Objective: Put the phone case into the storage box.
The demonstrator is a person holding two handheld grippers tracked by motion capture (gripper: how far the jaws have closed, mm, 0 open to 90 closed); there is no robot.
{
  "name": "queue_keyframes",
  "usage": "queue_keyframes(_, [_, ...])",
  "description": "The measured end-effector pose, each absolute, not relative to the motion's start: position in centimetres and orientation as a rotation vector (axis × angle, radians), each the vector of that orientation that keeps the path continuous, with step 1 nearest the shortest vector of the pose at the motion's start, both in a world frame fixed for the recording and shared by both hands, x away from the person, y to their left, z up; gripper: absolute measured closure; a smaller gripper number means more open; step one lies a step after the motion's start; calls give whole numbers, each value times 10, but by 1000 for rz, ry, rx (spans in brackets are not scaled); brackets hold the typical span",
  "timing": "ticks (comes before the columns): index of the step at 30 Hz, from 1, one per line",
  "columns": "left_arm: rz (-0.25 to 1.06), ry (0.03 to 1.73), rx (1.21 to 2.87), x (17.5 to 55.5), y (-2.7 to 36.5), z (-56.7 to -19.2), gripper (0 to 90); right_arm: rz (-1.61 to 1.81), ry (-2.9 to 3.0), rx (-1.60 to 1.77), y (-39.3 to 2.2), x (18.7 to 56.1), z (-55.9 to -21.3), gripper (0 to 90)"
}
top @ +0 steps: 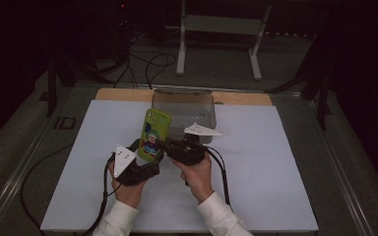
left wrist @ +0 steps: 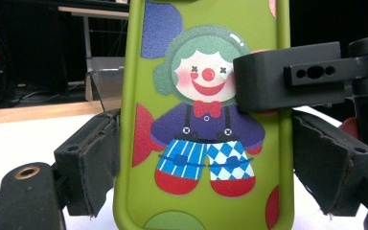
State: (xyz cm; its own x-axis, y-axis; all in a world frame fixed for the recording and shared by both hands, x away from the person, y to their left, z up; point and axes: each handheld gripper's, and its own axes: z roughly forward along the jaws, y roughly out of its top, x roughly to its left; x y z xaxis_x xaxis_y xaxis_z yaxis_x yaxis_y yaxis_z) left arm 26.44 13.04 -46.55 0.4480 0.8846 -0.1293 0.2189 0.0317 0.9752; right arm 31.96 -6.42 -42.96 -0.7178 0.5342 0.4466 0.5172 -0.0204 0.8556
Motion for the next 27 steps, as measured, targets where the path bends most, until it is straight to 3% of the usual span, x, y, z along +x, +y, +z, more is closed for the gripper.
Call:
queue_keyframes(16, [677,1044,1453,264,126,-471,150,1869,2199,1211,-63,318,-428,778])
queue_keyframes(23, [669,965,1565,267,119,-471,9,1867,2177,1222,-67,318,-425,778])
queue_keyframes(27, [682,932,1597,266,119,-471,0,1849,2166,1219,-71,318,-424,778])
